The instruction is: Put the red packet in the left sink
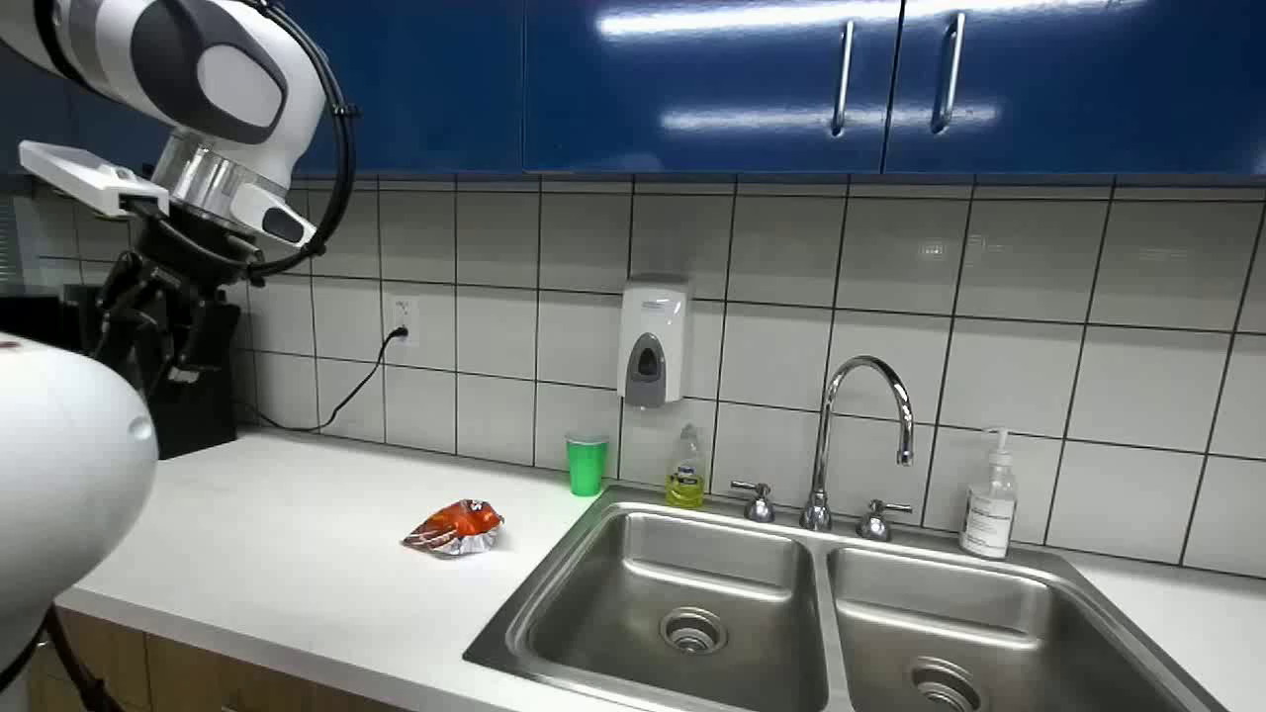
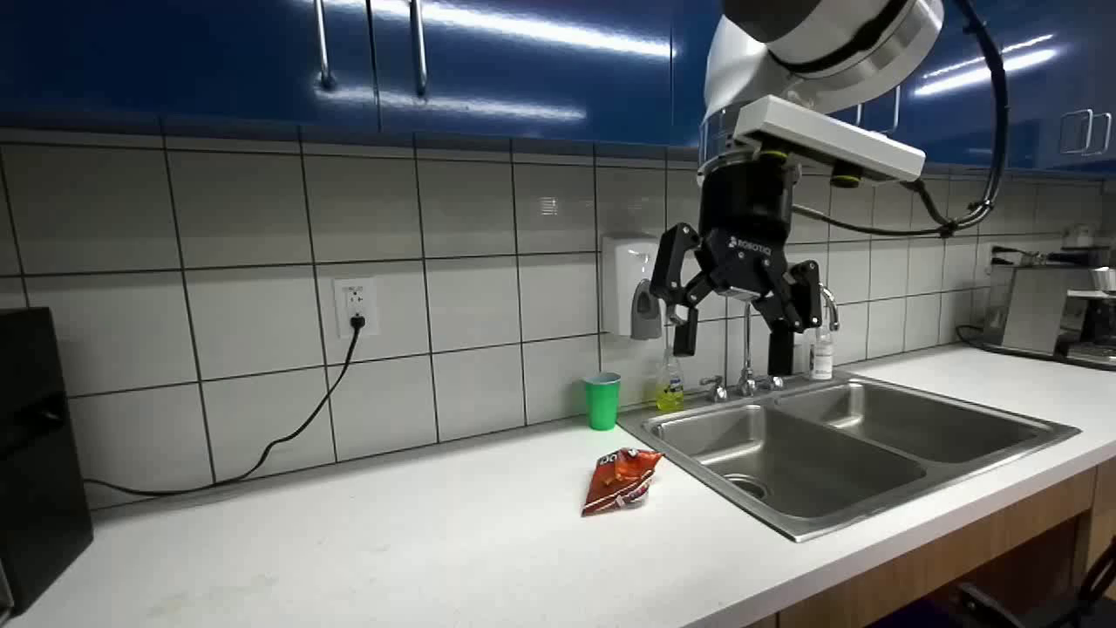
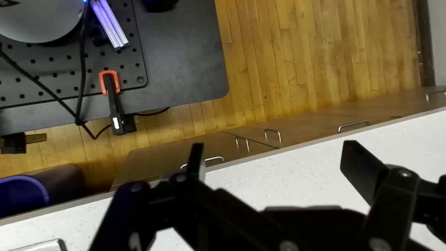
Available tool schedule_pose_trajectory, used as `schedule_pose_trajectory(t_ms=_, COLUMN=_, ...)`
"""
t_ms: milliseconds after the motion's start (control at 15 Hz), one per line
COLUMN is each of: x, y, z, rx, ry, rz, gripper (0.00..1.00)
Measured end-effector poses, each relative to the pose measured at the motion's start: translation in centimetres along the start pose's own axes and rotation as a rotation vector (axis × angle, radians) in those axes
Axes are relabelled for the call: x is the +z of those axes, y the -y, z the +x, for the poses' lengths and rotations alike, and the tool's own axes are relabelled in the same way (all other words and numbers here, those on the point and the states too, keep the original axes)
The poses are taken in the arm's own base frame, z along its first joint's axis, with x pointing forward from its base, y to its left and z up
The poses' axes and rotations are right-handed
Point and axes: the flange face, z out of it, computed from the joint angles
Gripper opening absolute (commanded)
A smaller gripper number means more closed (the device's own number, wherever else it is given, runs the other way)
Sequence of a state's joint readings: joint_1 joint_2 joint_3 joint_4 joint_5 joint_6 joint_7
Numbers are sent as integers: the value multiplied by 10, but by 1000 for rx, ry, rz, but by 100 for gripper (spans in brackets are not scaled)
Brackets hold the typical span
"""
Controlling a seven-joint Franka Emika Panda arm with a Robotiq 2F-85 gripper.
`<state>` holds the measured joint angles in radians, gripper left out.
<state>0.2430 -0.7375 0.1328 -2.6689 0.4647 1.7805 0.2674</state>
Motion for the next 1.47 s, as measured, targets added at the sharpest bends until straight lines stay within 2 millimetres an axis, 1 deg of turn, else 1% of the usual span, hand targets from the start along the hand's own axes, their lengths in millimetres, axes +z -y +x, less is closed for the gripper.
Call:
schedule_pose_trajectory(t_ms=200, x=0, y=-1, z=1, rx=3, ry=1, rz=0, gripper=100)
schedule_pose_trajectory(t_ms=400, x=-3, y=-7, z=5, rx=23, ry=-14, rz=2, gripper=100)
schedule_pose_trajectory(t_ms=733, x=-14, y=-23, z=16, rx=62, ry=-65, rz=-28, gripper=100)
schedule_pose_trajectory(t_ms=933, x=-22, y=-29, z=24, rx=79, ry=-96, rz=-37, gripper=100)
schedule_pose_trajectory(t_ms=1133, x=-29, y=-33, z=39, rx=96, ry=-148, rz=-28, gripper=100)
schedule_pose_trajectory(t_ms=1467, x=-37, y=-45, z=71, rx=99, ry=-261, rz=-104, gripper=100)
